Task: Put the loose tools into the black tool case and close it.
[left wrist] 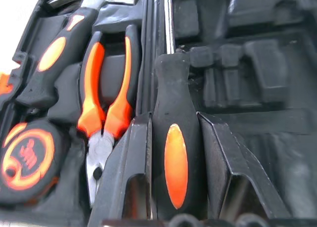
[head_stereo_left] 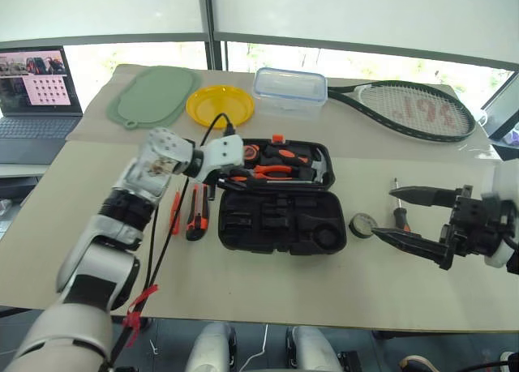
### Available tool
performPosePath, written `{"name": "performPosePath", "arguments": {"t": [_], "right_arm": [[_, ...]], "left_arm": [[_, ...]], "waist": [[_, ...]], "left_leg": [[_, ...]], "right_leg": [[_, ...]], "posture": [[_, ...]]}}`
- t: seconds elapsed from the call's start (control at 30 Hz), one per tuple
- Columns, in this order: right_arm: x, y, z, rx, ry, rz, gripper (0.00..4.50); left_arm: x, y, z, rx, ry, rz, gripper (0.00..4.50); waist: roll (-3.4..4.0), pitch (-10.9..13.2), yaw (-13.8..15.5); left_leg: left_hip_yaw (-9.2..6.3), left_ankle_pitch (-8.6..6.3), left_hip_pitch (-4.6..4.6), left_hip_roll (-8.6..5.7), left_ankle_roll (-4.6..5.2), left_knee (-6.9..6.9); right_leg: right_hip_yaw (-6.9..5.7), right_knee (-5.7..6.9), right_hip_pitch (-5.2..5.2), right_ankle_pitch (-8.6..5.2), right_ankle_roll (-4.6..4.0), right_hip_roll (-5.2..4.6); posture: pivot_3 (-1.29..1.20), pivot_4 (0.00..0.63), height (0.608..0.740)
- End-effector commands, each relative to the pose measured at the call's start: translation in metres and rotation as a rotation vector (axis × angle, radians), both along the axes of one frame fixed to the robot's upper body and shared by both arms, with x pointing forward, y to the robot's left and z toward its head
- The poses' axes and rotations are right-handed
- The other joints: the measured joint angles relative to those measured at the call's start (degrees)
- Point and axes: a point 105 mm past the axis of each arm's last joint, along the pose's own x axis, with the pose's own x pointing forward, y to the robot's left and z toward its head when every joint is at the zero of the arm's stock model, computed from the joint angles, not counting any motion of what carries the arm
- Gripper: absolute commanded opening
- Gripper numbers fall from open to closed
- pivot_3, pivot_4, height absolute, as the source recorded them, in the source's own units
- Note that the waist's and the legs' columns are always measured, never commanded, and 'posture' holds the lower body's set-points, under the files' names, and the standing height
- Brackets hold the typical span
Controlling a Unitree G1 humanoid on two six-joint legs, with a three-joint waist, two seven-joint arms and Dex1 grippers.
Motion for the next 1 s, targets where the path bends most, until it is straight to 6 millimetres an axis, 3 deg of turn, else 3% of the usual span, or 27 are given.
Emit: {"name": "performPosePath", "arguments": {"t": [0.03, 0.3, 0.47, 0.77, 1.0], "right_arm": [[-0.004, -0.002, 0.010, -0.007, -0.076, -0.041, 4.50], [-0.005, -0.003, 0.011, 0.016, -0.100, -0.086, 4.50], [-0.005, -0.003, 0.010, 0.014, -0.107, -0.097, 4.50], [-0.003, -0.001, 0.008, 0.013, -0.108, -0.104, 4.50], [-0.001, 0.002, 0.008, 0.012, -0.110, -0.098, 4.50]], "left_arm": [[0.003, 0.000, -0.003, 0.055, -0.022, -0.019, 0.89], [0.009, 0.000, -0.012, 0.103, -0.044, -0.003, 0.89], [0.000, -0.009, -0.006, 0.034, -0.041, -0.078, 0.89], [0.002, -0.009, 0.002, -0.001, -0.064, -0.057, 0.89], [-0.005, -0.001, -0.005, 0.091, -0.022, -0.072, 0.89]], "waist": [[0.00, 0.0, -0.3], [0.00, 0.0, -0.2], [0.00, 0.0, -0.2], [0.00, 0.0, -0.2], [0.00, 0.0, -0.3]], "left_leg": [[0.00, 0.00, 0.01, 0.01, 0.01, 0.00], [-0.06, -0.01, 0.06, 0.03, 0.01, 0.05], [-0.08, -0.01, 0.04, 0.03, 0.02, 0.09], [-0.08, -0.02, 0.02, 0.03, 0.03, 0.11], [-0.09, -0.02, 0.02, 0.03, 0.03, 0.11]], "right_leg": [[0.01, 0.01, 0.00, 0.00, 0.00, 0.01], [0.02, 0.06, 0.07, 0.00, 0.01, 0.00], [0.02, 0.08, 0.05, 0.01, 0.02, -0.01], [0.02, 0.08, 0.05, 0.01, 0.02, 0.00], [0.02, 0.09, 0.04, 0.01, 0.02, 0.01]], "posture": [[0.00, 0.150, 0.738], [0.00, 0.150, 0.738], [0.00, 0.150, 0.738], [0.00, 0.150, 0.738], [0.00, 0.150, 0.738]]}}
